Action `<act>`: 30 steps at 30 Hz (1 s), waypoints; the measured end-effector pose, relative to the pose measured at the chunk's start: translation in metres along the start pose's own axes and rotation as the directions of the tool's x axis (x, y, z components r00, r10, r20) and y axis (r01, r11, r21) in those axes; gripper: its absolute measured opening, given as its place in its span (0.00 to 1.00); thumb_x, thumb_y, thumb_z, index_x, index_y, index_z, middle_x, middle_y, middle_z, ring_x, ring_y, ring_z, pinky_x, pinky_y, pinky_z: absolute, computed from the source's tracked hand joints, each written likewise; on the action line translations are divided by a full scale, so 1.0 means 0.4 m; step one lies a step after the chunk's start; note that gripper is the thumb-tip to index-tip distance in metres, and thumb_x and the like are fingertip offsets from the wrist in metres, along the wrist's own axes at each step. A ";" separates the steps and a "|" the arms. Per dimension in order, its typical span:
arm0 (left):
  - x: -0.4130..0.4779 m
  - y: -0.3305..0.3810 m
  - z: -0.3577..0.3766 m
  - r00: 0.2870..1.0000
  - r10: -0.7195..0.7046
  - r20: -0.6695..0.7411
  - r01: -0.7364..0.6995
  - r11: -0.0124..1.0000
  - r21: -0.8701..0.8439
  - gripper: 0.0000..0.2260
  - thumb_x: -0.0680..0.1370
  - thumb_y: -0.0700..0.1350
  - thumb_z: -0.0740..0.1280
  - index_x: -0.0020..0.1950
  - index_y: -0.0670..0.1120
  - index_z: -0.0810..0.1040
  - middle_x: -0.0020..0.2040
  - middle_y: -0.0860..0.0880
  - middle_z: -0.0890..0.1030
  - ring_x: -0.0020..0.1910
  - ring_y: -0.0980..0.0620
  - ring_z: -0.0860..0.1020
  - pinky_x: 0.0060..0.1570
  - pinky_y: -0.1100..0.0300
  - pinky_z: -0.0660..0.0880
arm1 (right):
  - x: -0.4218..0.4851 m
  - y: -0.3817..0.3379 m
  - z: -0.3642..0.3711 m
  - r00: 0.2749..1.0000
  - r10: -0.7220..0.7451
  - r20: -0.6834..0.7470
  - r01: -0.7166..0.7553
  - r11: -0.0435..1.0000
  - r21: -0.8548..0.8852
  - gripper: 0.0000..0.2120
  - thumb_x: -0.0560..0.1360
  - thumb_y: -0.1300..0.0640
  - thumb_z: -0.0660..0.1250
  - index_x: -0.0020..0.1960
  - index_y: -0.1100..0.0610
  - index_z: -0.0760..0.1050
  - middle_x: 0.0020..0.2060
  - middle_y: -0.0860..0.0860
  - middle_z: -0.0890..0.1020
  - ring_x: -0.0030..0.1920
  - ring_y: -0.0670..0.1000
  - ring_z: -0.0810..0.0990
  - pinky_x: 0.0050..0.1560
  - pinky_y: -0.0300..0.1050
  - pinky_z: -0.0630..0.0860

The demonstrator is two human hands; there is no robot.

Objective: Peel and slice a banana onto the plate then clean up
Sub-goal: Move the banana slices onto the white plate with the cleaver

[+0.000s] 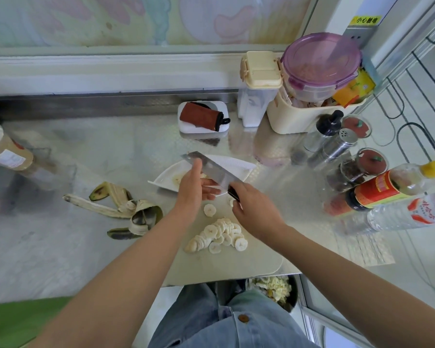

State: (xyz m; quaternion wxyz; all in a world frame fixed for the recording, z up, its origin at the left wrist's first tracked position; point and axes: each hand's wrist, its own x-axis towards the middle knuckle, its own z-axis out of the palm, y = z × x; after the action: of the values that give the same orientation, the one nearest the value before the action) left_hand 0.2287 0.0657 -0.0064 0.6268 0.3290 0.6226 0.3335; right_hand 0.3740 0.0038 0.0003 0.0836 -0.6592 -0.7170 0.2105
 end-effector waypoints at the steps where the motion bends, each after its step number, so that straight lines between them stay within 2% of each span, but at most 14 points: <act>1: -0.007 0.000 0.001 0.999 -0.014 -0.030 0.014 1.000 -0.009 0.16 0.82 0.51 0.54 0.58 0.41 0.74 0.39 0.42 0.83 0.34 0.46 0.82 0.35 0.56 0.77 | -0.004 -0.001 0.008 1.000 -0.017 0.020 0.017 1.000 0.000 0.17 0.77 0.59 0.58 0.66 0.55 0.67 0.55 0.53 0.78 0.46 0.57 0.78 0.43 0.52 0.76; 3: -0.013 -0.008 -0.010 0.997 -0.047 -0.061 0.046 0.999 -0.015 0.11 0.82 0.43 0.55 0.60 0.40 0.71 0.40 0.41 0.83 0.34 0.45 0.82 0.39 0.54 0.80 | -0.012 0.002 0.021 0.997 -0.053 0.049 0.053 0.999 0.015 0.22 0.77 0.60 0.57 0.70 0.54 0.63 0.58 0.54 0.77 0.48 0.57 0.79 0.44 0.52 0.76; 5: -0.019 -0.025 -0.024 0.997 -0.072 -0.009 0.072 0.996 -0.051 0.11 0.81 0.39 0.54 0.63 0.40 0.68 0.42 0.40 0.83 0.36 0.42 0.83 0.42 0.51 0.81 | -0.020 0.006 0.031 0.993 -0.093 0.072 0.091 0.995 0.037 0.25 0.77 0.60 0.57 0.73 0.53 0.59 0.58 0.54 0.77 0.49 0.58 0.79 0.45 0.53 0.76; 7: -0.021 -0.035 -0.035 0.997 -0.067 0.029 0.069 0.996 -0.054 0.13 0.81 0.40 0.54 0.65 0.41 0.67 0.45 0.39 0.83 0.39 0.40 0.83 0.44 0.48 0.81 | -0.023 0.010 0.039 0.989 -0.119 0.084 0.115 0.992 0.051 0.26 0.77 0.60 0.57 0.74 0.52 0.57 0.56 0.55 0.78 0.47 0.57 0.78 0.45 0.54 0.76; 9: -0.022 -0.034 -0.041 0.997 -0.069 -0.029 0.068 0.997 -0.031 0.13 0.81 0.43 0.55 0.64 0.41 0.67 0.46 0.39 0.82 0.39 0.40 0.83 0.43 0.48 0.81 | -0.023 0.012 0.040 0.989 -0.137 0.048 0.135 0.990 0.039 0.27 0.77 0.60 0.57 0.74 0.51 0.58 0.53 0.54 0.79 0.45 0.56 0.79 0.43 0.54 0.76; 11: -0.017 -0.027 -0.049 0.977 0.009 -0.213 0.017 0.993 0.118 0.14 0.81 0.46 0.56 0.63 0.41 0.66 0.49 0.41 0.80 0.41 0.41 0.82 0.45 0.49 0.80 | -0.023 0.015 0.029 0.992 -0.129 -0.013 0.129 0.991 0.026 0.26 0.76 0.59 0.59 0.73 0.49 0.61 0.53 0.51 0.80 0.45 0.55 0.80 0.42 0.52 0.77; 13: -0.011 -0.024 -0.067 0.909 0.205 -0.363 -0.061 0.926 0.371 0.16 0.80 0.48 0.57 0.66 0.42 0.67 0.56 0.44 0.75 0.47 0.44 0.77 0.46 0.53 0.74 | -0.024 0.025 0.017 0.992 -0.109 -0.059 0.109 0.994 -0.006 0.25 0.75 0.58 0.60 0.71 0.48 0.63 0.55 0.48 0.80 0.46 0.54 0.81 0.41 0.48 0.77; 14: -0.010 -0.026 -0.078 0.873 0.303 -0.383 -0.100 0.879 0.466 0.17 0.80 0.49 0.58 0.67 0.44 0.67 0.57 0.47 0.71 0.48 0.45 0.75 0.45 0.55 0.70 | -0.025 0.032 0.011 0.993 -0.096 -0.074 0.094 0.995 -0.029 0.26 0.74 0.57 0.61 0.71 0.47 0.64 0.56 0.47 0.80 0.47 0.54 0.81 0.40 0.46 0.76; 16: -0.007 -0.031 -0.096 0.826 0.441 -0.352 -0.174 0.793 0.583 0.16 0.79 0.50 0.59 0.66 0.49 0.68 0.55 0.49 0.64 0.47 0.48 0.71 0.44 0.58 0.67 | -0.027 0.049 -0.001 0.994 -0.070 -0.089 0.064 0.995 -0.071 0.26 0.73 0.57 0.62 0.70 0.47 0.65 0.57 0.46 0.80 0.47 0.54 0.81 0.39 0.44 0.73; 20: 0.021 -0.045 -0.097 0.827 0.545 -0.140 -0.241 0.569 0.786 0.11 0.80 0.50 0.58 0.52 0.48 0.79 0.58 0.46 0.66 0.54 0.46 0.68 0.50 0.55 0.68 | -0.039 0.077 -0.014 0.996 -0.026 -0.083 0.018 0.995 -0.097 0.25 0.72 0.56 0.63 0.68 0.46 0.68 0.56 0.45 0.81 0.48 0.54 0.82 0.39 0.44 0.73; 24: 0.052 -0.052 -0.090 0.896 0.421 -0.144 -0.108 0.519 0.848 0.17 0.81 0.51 0.54 0.52 0.46 0.80 0.62 0.43 0.65 0.59 0.43 0.64 0.58 0.50 0.65 | -0.060 0.097 -0.018 0.994 -0.011 -0.105 0.002 0.996 -0.089 0.25 0.71 0.57 0.65 0.67 0.47 0.70 0.54 0.46 0.83 0.47 0.55 0.82 0.39 0.43 0.72; 26: 0.052 -0.050 -0.088 0.894 0.426 -0.142 -0.108 0.513 0.852 0.17 0.81 0.52 0.54 0.50 0.43 0.78 0.62 0.42 0.67 0.60 0.43 0.64 0.59 0.49 0.64 | -0.068 0.103 -0.021 0.994 0.029 -0.104 -0.034 0.998 -0.050 0.24 0.70 0.57 0.65 0.66 0.47 0.71 0.51 0.47 0.83 0.45 0.55 0.82 0.38 0.43 0.74; 28: 0.042 -0.044 -0.083 0.877 0.451 -0.167 -0.134 0.563 0.816 0.14 0.81 0.50 0.54 0.48 0.42 0.73 0.62 0.42 0.69 0.59 0.43 0.65 0.58 0.50 0.64 | -0.069 0.108 -0.022 0.991 0.102 -0.084 -0.100 0.995 0.030 0.23 0.71 0.57 0.65 0.65 0.46 0.71 0.45 0.47 0.83 0.41 0.53 0.81 0.36 0.43 0.74; 30: 0.035 -0.044 -0.082 0.841 0.521 -0.144 -0.166 0.503 0.848 0.15 0.81 0.49 0.55 0.48 0.42 0.76 0.60 0.42 0.71 0.57 0.45 0.66 0.55 0.53 0.65 | -0.068 0.115 -0.023 0.979 0.201 -0.026 -0.190 0.957 0.221 0.20 0.72 0.57 0.65 0.63 0.45 0.72 0.39 0.46 0.81 0.36 0.50 0.79 0.33 0.41 0.72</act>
State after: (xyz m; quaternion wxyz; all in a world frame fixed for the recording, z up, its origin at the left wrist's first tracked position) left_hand 0.1961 0.0673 -0.0293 0.1905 0.6247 0.7330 0.1902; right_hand 0.4227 -0.0193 -0.0059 0.1511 -0.7188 -0.6187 0.2786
